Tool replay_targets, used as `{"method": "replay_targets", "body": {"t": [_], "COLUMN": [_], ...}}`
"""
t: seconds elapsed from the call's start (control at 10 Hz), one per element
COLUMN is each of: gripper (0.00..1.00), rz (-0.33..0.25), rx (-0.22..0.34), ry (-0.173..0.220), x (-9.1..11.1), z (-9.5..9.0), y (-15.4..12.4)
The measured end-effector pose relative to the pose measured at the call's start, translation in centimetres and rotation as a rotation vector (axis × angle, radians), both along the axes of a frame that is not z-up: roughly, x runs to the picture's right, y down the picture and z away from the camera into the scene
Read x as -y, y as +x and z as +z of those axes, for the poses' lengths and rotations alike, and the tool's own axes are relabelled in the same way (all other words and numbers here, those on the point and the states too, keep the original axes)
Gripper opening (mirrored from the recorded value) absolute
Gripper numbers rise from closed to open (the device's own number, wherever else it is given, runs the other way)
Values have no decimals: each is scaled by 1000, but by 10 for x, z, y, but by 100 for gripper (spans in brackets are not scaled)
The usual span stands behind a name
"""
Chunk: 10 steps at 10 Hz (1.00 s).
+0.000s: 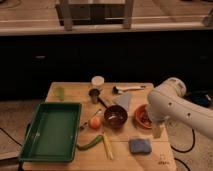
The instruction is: Wipe tray with sponge
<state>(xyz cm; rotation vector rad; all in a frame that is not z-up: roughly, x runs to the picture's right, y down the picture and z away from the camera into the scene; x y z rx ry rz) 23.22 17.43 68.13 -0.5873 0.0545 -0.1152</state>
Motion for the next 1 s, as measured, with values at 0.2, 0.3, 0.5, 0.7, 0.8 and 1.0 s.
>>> {"method": "replay_targets", "body": {"t": [0.2,0.3,0.5,0.7,0.8,1.0], "gripper": [80,80,80,80,80,80], "rz": [-26,-40,-65,-79,-85,-91], "rx": [16,24,39,48,55,75], "ry": [-5,-5,-7,-5,-4,0], "x": [-10,-15,-28,-35,-40,-48], "z": [2,3,9,13,16,26], "y": [-5,-8,-17,-22,-25,-32]}}
